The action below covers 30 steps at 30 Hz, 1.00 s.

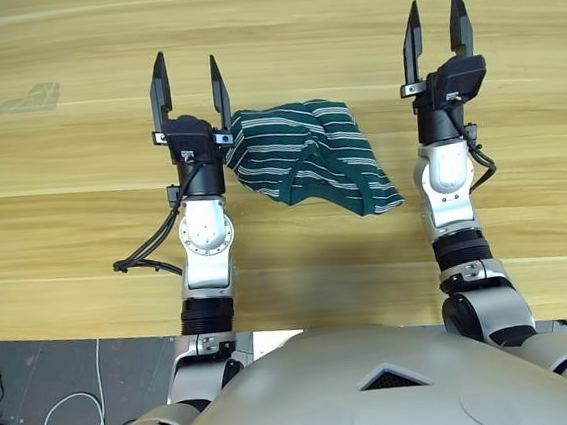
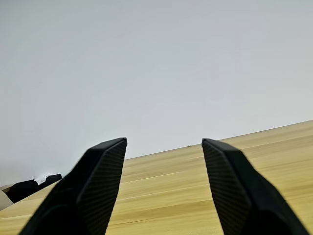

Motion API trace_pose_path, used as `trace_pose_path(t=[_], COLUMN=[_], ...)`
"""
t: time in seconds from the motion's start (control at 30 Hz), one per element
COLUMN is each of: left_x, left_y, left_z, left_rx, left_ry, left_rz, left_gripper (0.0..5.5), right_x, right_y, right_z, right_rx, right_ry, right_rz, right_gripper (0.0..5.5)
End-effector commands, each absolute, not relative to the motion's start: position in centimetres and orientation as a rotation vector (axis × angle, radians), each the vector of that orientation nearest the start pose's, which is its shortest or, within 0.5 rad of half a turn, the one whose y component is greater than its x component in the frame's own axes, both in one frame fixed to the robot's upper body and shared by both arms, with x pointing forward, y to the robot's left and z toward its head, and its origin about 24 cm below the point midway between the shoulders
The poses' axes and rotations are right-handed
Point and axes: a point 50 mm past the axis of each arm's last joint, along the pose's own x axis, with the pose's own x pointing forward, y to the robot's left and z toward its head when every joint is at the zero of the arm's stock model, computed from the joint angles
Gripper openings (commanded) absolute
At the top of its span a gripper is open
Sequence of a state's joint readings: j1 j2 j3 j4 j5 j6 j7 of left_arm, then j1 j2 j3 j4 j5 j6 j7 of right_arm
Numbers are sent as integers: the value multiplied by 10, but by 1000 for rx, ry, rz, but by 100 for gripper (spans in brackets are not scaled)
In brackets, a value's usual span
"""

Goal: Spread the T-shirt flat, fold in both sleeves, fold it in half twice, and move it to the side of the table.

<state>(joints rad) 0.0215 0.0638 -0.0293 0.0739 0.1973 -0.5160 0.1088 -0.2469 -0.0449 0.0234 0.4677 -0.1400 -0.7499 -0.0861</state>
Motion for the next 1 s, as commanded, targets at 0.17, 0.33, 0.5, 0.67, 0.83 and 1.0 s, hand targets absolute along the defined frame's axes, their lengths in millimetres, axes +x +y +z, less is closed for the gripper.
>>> trace_pose_path(t=[0.17, 0.33, 0.5, 0.67, 0.83, 1.0], left_x=[225, 169, 143, 155, 182, 175], left_y=[177, 187, 179, 181, 172, 165], left_z=[61, 71, 82, 77, 60, 52], left_rx=[347, 673, 795, 759, 736, 776], left_ry=[-216, -107, -60, -21, -38, -26], left_rz=[-59, -501, -891, -994, -887, -975], left_gripper=[285, 285, 285, 285, 285, 285], right_x=[266, 220, 187, 173, 170, 159], right_y=[-169, -206, -190, -181, -181, -179], right_z=[79, 97, 88, 69, 46, 35], right_rx=[-254, -566, -711, -699, -800, -858], right_ry=[-533, -445, -307, -173, -76, -11], right_rz=[152, 349, 719, 930, 1050, 1164], right_gripper=[232, 232, 232, 232, 232, 232])
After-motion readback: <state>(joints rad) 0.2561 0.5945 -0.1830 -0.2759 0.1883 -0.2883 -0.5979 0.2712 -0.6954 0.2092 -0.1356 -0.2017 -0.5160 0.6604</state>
